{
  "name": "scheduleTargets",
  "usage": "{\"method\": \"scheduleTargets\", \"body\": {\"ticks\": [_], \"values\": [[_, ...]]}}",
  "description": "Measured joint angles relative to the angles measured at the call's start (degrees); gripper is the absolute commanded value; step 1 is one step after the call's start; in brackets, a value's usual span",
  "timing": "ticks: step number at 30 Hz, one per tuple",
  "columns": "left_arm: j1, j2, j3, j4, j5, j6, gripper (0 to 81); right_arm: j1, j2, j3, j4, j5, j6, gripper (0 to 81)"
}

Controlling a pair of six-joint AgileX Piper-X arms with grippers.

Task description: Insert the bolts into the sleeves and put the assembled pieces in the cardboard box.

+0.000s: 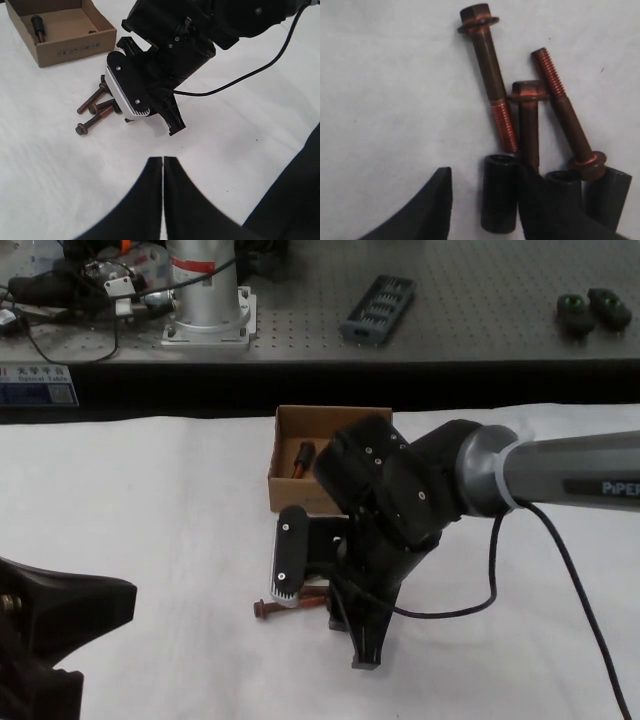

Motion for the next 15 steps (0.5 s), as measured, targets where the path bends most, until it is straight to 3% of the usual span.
{"method": "scheduleTargets", "body": {"ticks": [15], "values": [[0.0,0.0,0.0,0.0,0.0,0.0,0.7,-1.4,0.5,0.0,-0.1,-1.0,-0.7,31.3]]}}
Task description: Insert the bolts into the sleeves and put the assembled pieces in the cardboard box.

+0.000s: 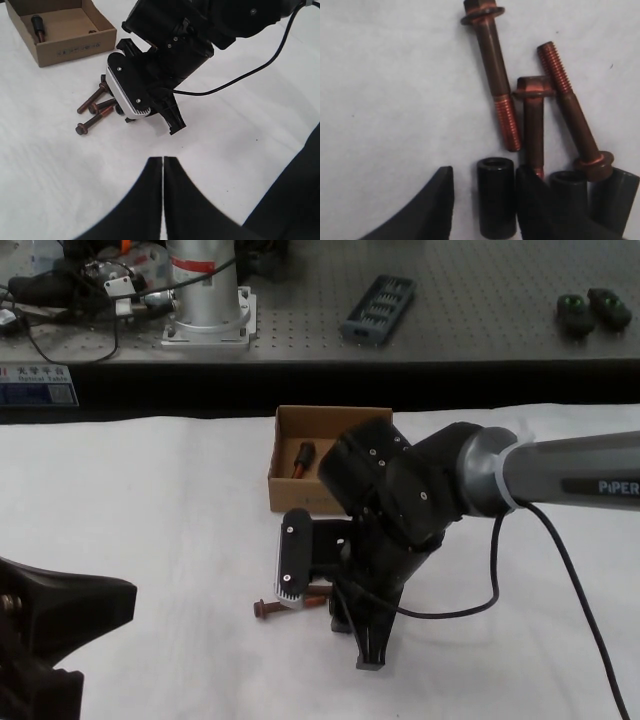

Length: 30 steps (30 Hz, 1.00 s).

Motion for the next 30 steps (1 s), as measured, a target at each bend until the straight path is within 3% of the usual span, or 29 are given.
{"method": "scheduleTargets", "body": {"ticks": [5,16,24,30], "values": [[0.0,0.0,0.0,0.0,-0.3,0.0,0.7,-0.5,0.2,0.0,-0.1,-0.7,0.0,29.3],[0.0,0.0,0.0,0.0,-1.2,0.0,0.7,-0.4,0.3,0.0,0.0,-0.9,0.0,1.1],[0.0,0.0,0.0,0.0,-1.2,0.0,0.7,-0.4,0.3,-0.3,1.1,0.1,0.4,1.9],[0.0,0.0,0.0,0.0,-1.2,1.8,0.6,-0.7,-4.5,0.0,6.7,2.4,8.5,1.9]]}}
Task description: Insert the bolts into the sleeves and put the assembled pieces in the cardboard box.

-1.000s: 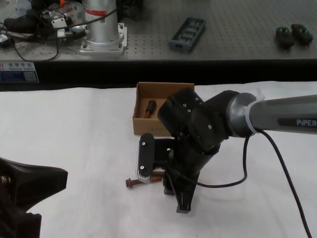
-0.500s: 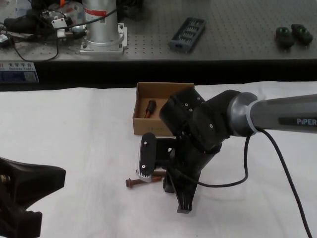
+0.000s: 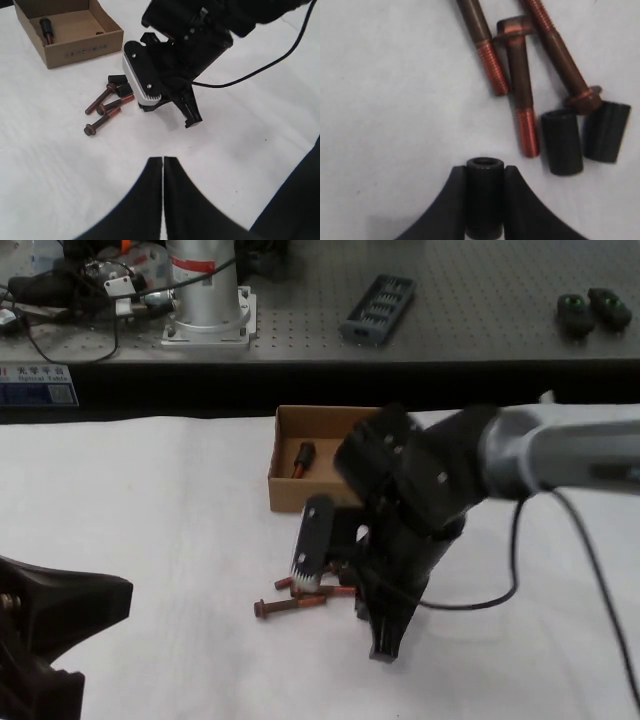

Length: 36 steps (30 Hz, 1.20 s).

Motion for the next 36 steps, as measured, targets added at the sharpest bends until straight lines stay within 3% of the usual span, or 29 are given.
{"method": "scheduleTargets", "body": {"ticks": [6,13,24,27,32,36], "values": [[0.0,0.0,0.0,0.0,0.0,3.4,3.0,0.0,-12.3,1.3,2.9,-3.3,6.2,1.9],[0.0,4.3,0.0,-0.3,0.0,2.0,28.0,0.0,-21.8,7.5,5.8,-3.7,9.1,1.9],[-0.1,16.8,0.1,-8.1,-0.3,-17.0,16.9,0.0,-36.5,16.9,9.4,-3.8,11.6,1.9],[-0.1,20.3,0.1,-11.5,-4.4,-32.5,18.6,0.0,-41.8,21.4,11.5,-3.8,13.1,1.9],[-0.1,25.9,0.1,-14.4,-8.7,-46.0,27.0,0.0,-50.8,25.5,13.5,-3.8,16.0,1.9],[-2.4,32.1,-0.1,-18.0,-9.0,-51.7,25.4,0.0,-55.8,27.0,13.8,-3.8,17.2,1.9]]}}
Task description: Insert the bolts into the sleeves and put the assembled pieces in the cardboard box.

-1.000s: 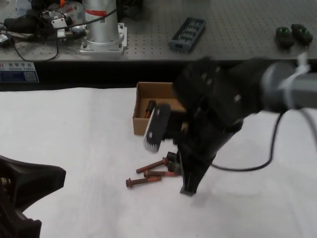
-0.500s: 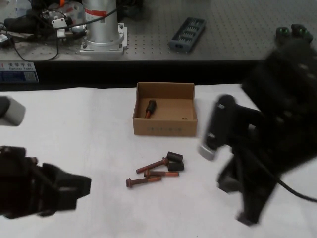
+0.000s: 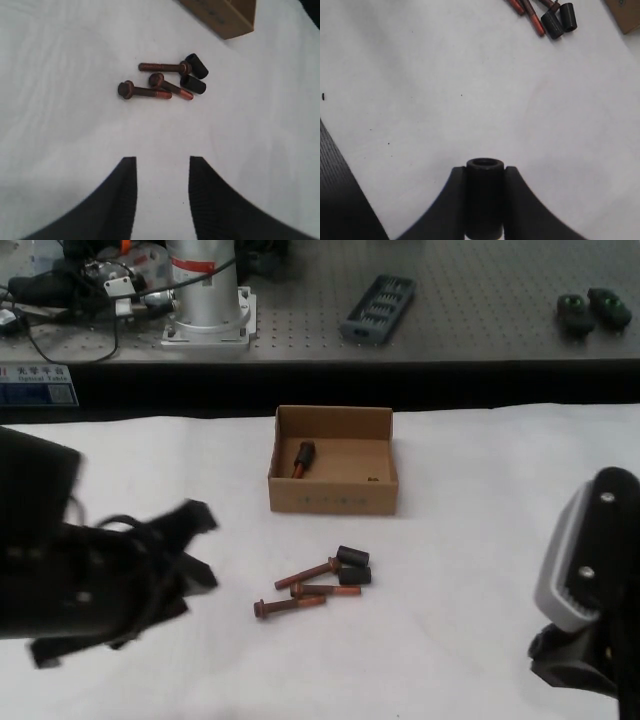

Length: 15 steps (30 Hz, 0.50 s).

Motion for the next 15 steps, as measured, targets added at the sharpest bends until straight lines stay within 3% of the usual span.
{"method": "scheduleTargets", "body": {"ticks": [6,15], "values": [[-7.9,13.2,-7.0,-3.5,-1.3,-1.5,24.8,0.0,-1.7,0.3,1.2,0.0,0.1,1.9],[-8.3,24.5,-14.8,-1.1,-2.5,-1.5,24.8,0.0,-1.6,0.4,3.8,-0.1,0.4,1.9]]}}
